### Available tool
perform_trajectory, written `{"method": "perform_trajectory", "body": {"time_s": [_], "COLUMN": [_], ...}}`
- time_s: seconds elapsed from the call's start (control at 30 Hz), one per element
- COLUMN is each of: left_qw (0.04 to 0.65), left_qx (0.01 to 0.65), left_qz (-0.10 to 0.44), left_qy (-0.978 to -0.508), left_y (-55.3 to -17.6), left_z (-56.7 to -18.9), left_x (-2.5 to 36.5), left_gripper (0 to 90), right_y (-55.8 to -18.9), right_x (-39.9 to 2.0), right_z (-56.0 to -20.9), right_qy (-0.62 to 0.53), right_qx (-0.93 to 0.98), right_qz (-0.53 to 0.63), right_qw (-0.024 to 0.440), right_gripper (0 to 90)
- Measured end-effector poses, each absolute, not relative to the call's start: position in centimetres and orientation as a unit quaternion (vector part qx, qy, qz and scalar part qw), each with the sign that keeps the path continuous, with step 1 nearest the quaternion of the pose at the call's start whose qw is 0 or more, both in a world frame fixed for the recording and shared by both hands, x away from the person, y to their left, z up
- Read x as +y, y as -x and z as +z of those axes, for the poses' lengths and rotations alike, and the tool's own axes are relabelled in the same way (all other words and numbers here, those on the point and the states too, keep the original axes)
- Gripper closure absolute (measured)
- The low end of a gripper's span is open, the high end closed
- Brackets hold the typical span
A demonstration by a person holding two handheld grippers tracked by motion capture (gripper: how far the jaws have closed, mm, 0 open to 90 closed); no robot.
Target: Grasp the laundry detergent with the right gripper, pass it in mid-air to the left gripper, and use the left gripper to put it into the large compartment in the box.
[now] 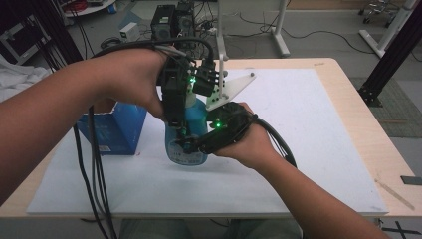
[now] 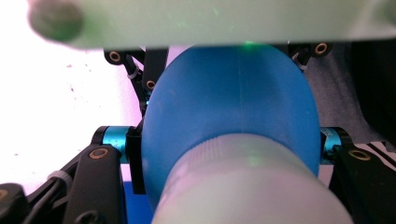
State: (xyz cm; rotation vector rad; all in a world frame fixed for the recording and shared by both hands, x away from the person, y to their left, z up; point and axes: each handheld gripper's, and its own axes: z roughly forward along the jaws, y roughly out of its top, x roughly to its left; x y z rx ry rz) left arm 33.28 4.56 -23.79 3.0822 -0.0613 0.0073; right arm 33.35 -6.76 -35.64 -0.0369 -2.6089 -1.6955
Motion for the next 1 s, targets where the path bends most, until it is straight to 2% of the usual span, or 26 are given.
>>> {"method": "perform_trajectory", "body": {"time_s": [0.2,0.43,0.5,0.63,0.9,1.0], "left_qw": [0.026,0.020,0.022,0.017,0.012,0.013], "left_qx": [-0.019,-0.020,-0.014,-0.012,-0.003,0.004], "left_qz": [0.007,0.004,0.003,0.002,0.000,0.000], "left_qy": [-0.999,-1.000,-1.000,-1.000,-1.000,-1.000], "left_y": [-33.4,-33.4,-33.4,-33.6,-33.9,-34.0], "left_z": [-23.3,-23.4,-23.4,-23.3,-23.2,-22.8], "left_x": [4.6,4.7,4.8,4.9,5.2,5.4], "left_gripper": [39.9,39.8,39.8,39.8,39.7,39.7], "right_y": [-33.1,-33.4,-33.4,-33.5,-33.5,-33.5], "right_x": [-6.8,-7.5,-7.7,-7.9,-8.4,-8.7], "right_z": [-35.5,-35.2,-35.1,-35.0,-34.8,-34.6], "right_qy": [0.015,0.028,0.029,0.029,0.010,0.010], "right_qx": [-0.842,-0.841,-0.841,-0.843,-0.849,-0.855], "right_qz": [-0.540,-0.541,-0.540,-0.537,-0.528,-0.519], "right_qw": [0.008,0.001,-0.002,0.006,0.029,0.022], "right_gripper": [33.1,30.2,27.0,23.1,21.5,14.0]}}
